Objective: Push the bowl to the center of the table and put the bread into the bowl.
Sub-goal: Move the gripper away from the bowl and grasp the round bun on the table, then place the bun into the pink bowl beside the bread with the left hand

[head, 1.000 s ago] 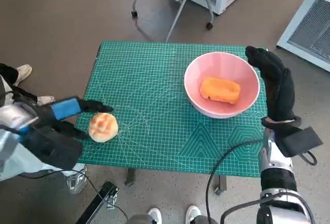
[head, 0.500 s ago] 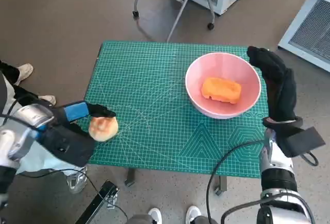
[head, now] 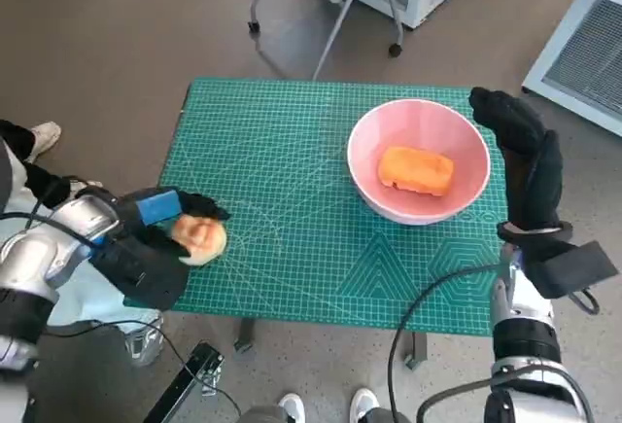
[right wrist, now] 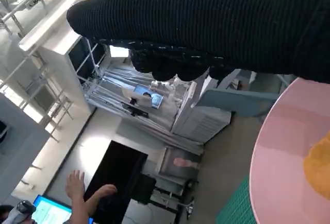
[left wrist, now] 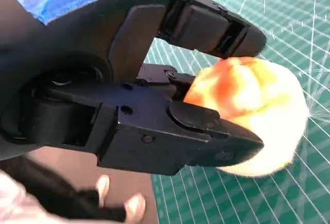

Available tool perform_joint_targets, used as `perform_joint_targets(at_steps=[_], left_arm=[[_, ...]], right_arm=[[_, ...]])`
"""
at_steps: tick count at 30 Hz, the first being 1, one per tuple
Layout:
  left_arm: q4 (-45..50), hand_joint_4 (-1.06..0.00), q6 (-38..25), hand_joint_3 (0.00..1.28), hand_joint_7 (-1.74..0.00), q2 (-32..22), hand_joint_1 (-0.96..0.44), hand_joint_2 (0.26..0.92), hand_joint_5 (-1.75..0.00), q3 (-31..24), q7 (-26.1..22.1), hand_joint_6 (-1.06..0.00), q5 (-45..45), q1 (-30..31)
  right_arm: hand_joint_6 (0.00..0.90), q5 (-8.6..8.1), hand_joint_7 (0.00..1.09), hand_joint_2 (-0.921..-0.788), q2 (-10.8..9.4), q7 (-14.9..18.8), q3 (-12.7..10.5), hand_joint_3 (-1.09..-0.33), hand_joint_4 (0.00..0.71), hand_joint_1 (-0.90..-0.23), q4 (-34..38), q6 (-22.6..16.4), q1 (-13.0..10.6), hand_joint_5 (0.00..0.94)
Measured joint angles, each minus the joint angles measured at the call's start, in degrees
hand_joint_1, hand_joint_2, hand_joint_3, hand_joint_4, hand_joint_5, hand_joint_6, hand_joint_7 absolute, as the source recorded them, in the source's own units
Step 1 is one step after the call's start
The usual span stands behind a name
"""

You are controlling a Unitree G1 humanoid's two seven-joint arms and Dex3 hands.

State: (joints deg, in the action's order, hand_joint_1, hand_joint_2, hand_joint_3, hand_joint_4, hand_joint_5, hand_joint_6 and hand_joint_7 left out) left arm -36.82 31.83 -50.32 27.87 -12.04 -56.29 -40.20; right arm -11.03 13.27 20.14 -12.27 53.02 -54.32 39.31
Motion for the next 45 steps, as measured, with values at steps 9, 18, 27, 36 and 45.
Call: perform_joint_targets(at_steps=[9, 18, 27, 36, 45], left_arm=[[-0.7, -0.57, 3.1, 0.07, -1.05, 0.4, 0.00, 0.920, -1.27, -0.1, 0.9, -0.75, 1.9, -1.9], [-0.5, -0.60, 3.4, 0.05, -1.06, 1.1, 0.00, 0.920, -1.21, -3.7, 0.6, -0.76, 6.8, -7.0], [0.6, -0.61, 3.5, 0.05, -1.09, 3.8, 0.00, 0.920, -1.19, -7.2, -0.2, -0.75, 12.6, -13.2], [2.0, -0.59, 1.9, 0.07, -1.19, 9.5, 0.00, 0.920, -1.14, -7.5, -0.6, -0.72, 13.6, -20.1], [-3.5, -0.63, 0.0, 0.06, -1.20, 18.7, 0.00, 0.920, -1.10, -4.5, -0.2, -0.70, 12.8, -30.2]], right_arm=[[0.023, 0.00, 0.77, -0.921, 0.0, 0.0, 0.0, -0.882, 0.369, -0.557, -0.1, 0.0, 0.0, 0.003], [0.022, 0.00, 0.78, -0.921, 0.0, 0.0, -0.1, -0.881, 0.364, -0.557, -0.1, 0.0, 0.0, 0.000], [0.022, 0.01, 0.78, -0.921, 0.0, 0.0, -0.1, -0.882, 0.363, -0.554, -0.1, 0.0, 0.0, 0.000], [0.024, -0.05, 0.77, -0.921, 0.1, 0.1, -0.2, -0.879, 0.364, -0.554, -0.3, 0.0, -0.2, 0.001], [0.029, 0.28, 0.77, -0.921, 0.1, -0.3, -0.3, -0.876, 0.366, -0.555, -0.5, -0.4, -0.9, 0.001]])
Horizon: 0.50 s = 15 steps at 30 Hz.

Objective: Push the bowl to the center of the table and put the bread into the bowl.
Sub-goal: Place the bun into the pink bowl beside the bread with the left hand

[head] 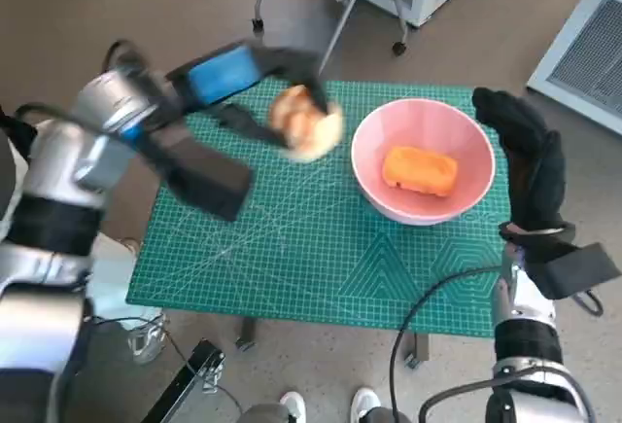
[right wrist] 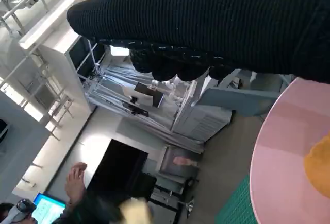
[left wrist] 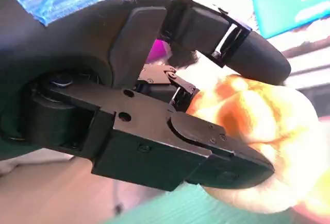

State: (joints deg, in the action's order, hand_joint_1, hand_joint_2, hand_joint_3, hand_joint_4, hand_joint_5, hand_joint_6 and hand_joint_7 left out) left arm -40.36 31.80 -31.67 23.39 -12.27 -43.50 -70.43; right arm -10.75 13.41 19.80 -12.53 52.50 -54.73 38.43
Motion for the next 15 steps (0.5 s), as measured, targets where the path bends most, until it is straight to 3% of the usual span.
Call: perform_joint_targets(at_steps=[8, 15], left_arm=[[-9.4, -0.60, 0.5, 0.08, -1.21, 7.6, 0.00, 0.920, -1.12, 6.2, 5.8, -0.70, -5.7, -6.7], [-16.7, -0.65, 1.5, 0.06, -1.20, 13.5, 0.00, 0.920, -1.10, 10.5, 10.3, -0.70, -8.3, -10.6]], right_arm=[[0.032, 0.46, 0.77, -0.921, 0.1, -0.8, -0.2, -0.874, 0.366, -0.555, -1.4, -0.5, -1.5, 0.001], [0.033, 0.99, 0.76, -0.921, 0.8, -2.1, -0.6, -0.871, 0.366, -0.559, -3.3, -0.5, -3.0, 0.001]])
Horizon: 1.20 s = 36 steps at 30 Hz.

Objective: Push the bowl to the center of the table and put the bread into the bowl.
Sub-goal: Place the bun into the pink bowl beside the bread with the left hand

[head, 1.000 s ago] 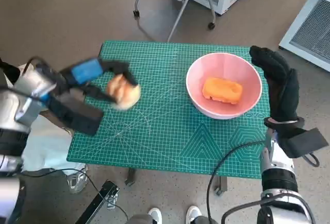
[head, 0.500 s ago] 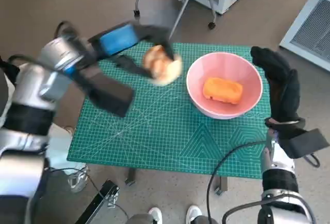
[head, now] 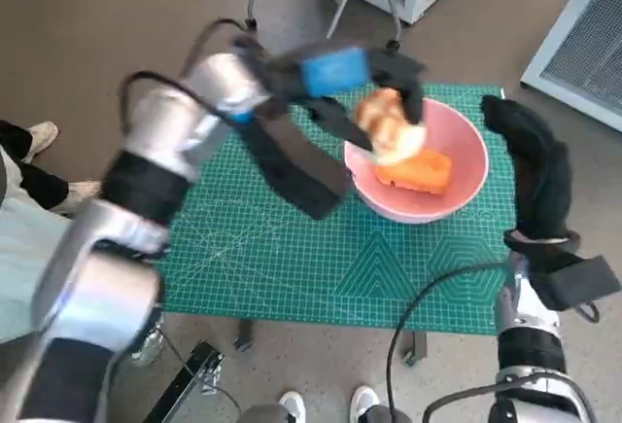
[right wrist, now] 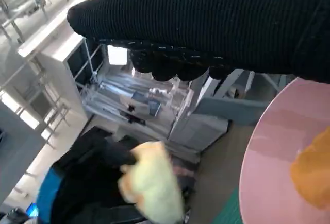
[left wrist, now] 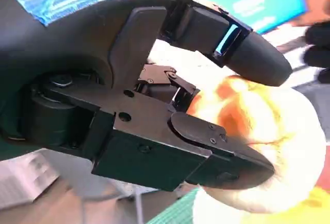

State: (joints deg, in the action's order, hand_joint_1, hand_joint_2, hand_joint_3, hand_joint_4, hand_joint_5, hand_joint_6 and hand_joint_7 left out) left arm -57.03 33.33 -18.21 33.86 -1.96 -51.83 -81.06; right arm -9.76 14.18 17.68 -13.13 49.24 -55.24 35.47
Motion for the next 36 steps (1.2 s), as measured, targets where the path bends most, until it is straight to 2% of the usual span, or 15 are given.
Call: perform_joint_targets(at_steps=[7, 11, 13, 15, 16, 18, 21, 26, 36], left_arm=[[-5.8, -0.64, -2.6, 0.06, -1.19, 4.6, 0.00, 0.920, -1.12, 2.2, 1.4, -0.70, -0.7, -2.6], [-8.1, -0.60, -3.5, 0.08, -1.18, 6.3, 0.00, 0.920, -1.18, 2.6, 1.9, -0.69, -0.7, -3.0], [-9.4, -0.55, -3.8, 0.11, -1.21, 7.1, 0.00, 0.920, -1.23, 2.7, 1.9, -0.66, -0.5, -3.1], [-10.7, -0.40, -4.4, 0.23, -1.35, 7.7, 0.00, 0.921, -1.37, 2.7, 1.6, -0.54, 0.0, -3.1], [-11.3, -0.33, -4.8, 0.24, -1.25, 8.0, 0.00, 0.903, -1.22, 2.7, 1.2, -0.45, 0.2, -3.1], [-12.1, -0.19, -6.0, 0.19, -0.87, 8.6, 0.02, 0.891, -0.65, 2.7, -0.4, -0.28, 0.5, -3.1], [-13.1, -0.08, -8.6, 0.12, -0.64, 9.5, 0.02, 0.910, -0.25, 2.7, -3.9, -0.16, 0.9, -3.1], [-13.6, -0.08, -11.6, 0.08, -0.58, 10.4, -0.01, 0.916, -0.10, 3.7, -7.0, -0.14, 0.8, -3.0], [-13.4, -0.13, -11.9, 0.07, -0.63, 10.5, 0.01, 0.921, -0.08, 4.7, -5.8, -0.18, 0.7, -3.0]], right_arm=[[0.032, 0.89, 0.77, -0.921, 0.6, -1.1, -0.1, -0.867, 0.367, -0.573, -2.2, 0.0, -1.6, 0.002], [0.030, 1.13, 0.77, -0.921, 0.7, -1.9, -0.1, -0.867, 0.367, -0.577, -3.5, 0.1, -2.4, 0.001], [0.029, 1.15, 0.77, -0.921, 0.7, -2.3, -0.1, -0.868, 0.367, -0.575, -3.9, 0.2, -2.7, 0.001], [0.027, 1.14, 0.78, -0.921, 0.8, -2.5, -0.1, -0.869, 0.366, -0.574, -4.3, 0.3, -3.0, 0.001], [0.026, 1.13, 0.78, -0.921, 0.8, -2.6, -0.1, -0.869, 0.366, -0.573, -4.5, 0.3, -3.0, 0.001], [0.025, 1.13, 0.78, -0.921, 0.8, -2.6, -0.1, -0.870, 0.366, -0.572, -4.7, 0.5, -3.1, 0.001], [0.023, 1.16, 0.78, -0.921, 0.9, -3.0, -0.1, -0.871, 0.365, -0.572, -5.2, 0.7, -3.2, 0.001], [0.019, 1.21, 0.79, -0.921, 0.9, -3.6, -0.1, -0.873, 0.366, -0.572, -5.8, 0.9, -3.5, 0.001], [0.015, 2.05, 0.80, -0.921, 0.9, -4.1, 0.1, -0.881, 0.367, -0.570, -5.9, 1.1, -3.6, 0.002]])
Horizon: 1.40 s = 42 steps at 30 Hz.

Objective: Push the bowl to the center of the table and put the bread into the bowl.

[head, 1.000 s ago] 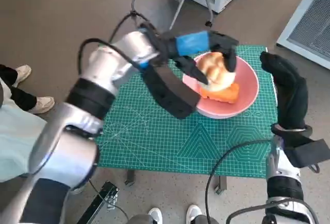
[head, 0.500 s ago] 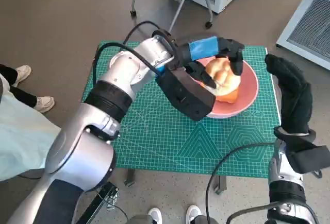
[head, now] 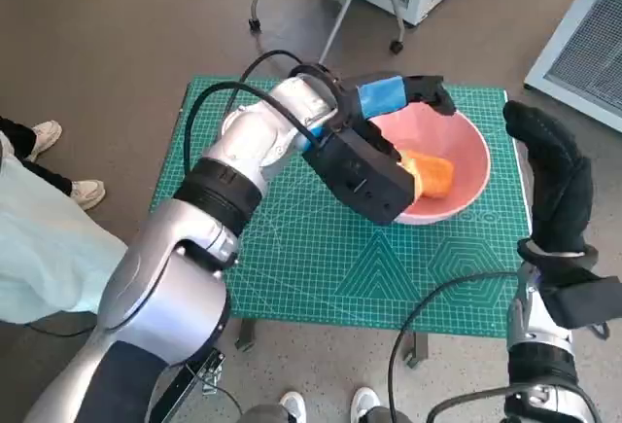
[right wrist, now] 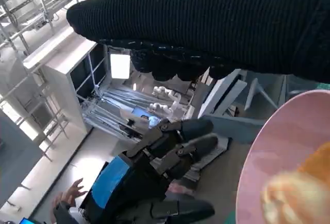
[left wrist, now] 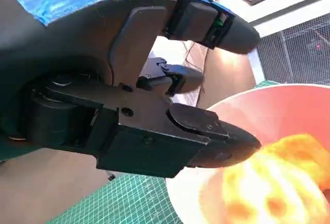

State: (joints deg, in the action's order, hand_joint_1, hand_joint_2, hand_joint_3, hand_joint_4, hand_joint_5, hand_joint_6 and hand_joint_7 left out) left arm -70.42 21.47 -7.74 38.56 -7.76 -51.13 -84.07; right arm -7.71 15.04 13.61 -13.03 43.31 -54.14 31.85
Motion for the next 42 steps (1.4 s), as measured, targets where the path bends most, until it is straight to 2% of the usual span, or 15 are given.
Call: perform_joint_targets(at_steps=[11, 18, 19, 21, 26, 30, 33, 39, 42], left_arm=[[0.2, -0.18, 0.3, 0.05, -0.65, -0.7, -0.06, 0.909, -0.09, 0.8, 1.6, -0.21, -0.3, 0.0], [1.4, -0.31, 3.5, 0.03, -0.68, -3.1, -0.12, 0.908, -0.15, -0.3, 3.1, -0.29, 1.0, 0.4], [2.0, -0.31, 4.5, 0.07, -0.71, -3.7, -0.15, 0.913, -0.15, -1.1, 3.2, -0.26, 2.0, 0.7], [3.0, -0.37, 6.7, 0.06, -0.68, -5.2, -0.15, 0.895, -0.17, -2.9, 3.4, -0.32, 4.3, 1.4], [6.9, -0.43, 12.8, 0.04, -0.61, -8.8, -0.10, 0.887, -0.19, -11.4, 1.9, -0.37, 14.8, 5.7], [10.7, -0.43, 15.8, 0.03, -0.58, -10.4, -0.09, 0.892, -0.20, -18.3, -0.2, -0.36, 24.3, 11.0], [14.9, -0.44, 17.3, 0.03, -0.53, -10.8, -0.11, 0.903, -0.20, -23.3, -0.7, -0.36, 31.0, 16.4], [24.0, -0.45, 19.1, 0.02, -0.53, -11.0, -0.11, 0.907, -0.24, -29.3, 2.8, -0.37, 35.7, 26.5], [29.4, -0.37, 18.7, 0.01, -0.63, -10.7, -0.09, 0.911, -0.43, -31.3, 4.4, -0.32, 36.8, 30.8]], right_arm=[[0.014, 0.19, 0.80, -0.921, 0.0, 0.0, 0.1, -0.882, 0.369, -0.562, 0.9, 0.1, 0.2, 0.002], [0.017, 0.31, 0.80, -0.921, -0.1, 0.0, 0.4, -0.880, 0.370, -0.561, 1.7, 0.1, 0.9, 0.003], [0.017, 0.33, 0.80, -0.921, -0.1, 0.0, 0.4, -0.881, 0.369, -0.562, 1.7, 0.1, 1.0, 0.002], [0.020, 0.33, 0.79, -0.921, 0.0, -0.1, 0.5, -0.878, 0.370, -0.563, 1.7, 0.2, 1.2, 0.002], [0.029, 0.13, 0.78, -0.921, -0.1, -0.2, 0.6, -0.867, 0.371, -0.566, 0.6, 1.0, 1.5, 0.003], [0.036, -0.24, 0.77, -0.921, -0.1, -0.2, 0.7, -0.855, 0.372, -0.567, -1.0, 1.6, 2.1, 0.003], [0.041, -1.21, 0.76, -0.921, -0.6, -0.2, 0.8, -0.837, 0.373, -0.574, -2.7, 2.5, 2.9, 0.003], [0.045, -2.94, 0.76, -0.921, -1.9, 0.1, 1.3, -0.806, 0.372, -0.584, -5.5, 4.0, 4.5, 0.002], [0.047, -3.54, 0.76, -0.921, -2.5, 0.3, 1.6, -0.798, 0.369, -0.587, -6.5, 4.5, 5.3, 0.001]])
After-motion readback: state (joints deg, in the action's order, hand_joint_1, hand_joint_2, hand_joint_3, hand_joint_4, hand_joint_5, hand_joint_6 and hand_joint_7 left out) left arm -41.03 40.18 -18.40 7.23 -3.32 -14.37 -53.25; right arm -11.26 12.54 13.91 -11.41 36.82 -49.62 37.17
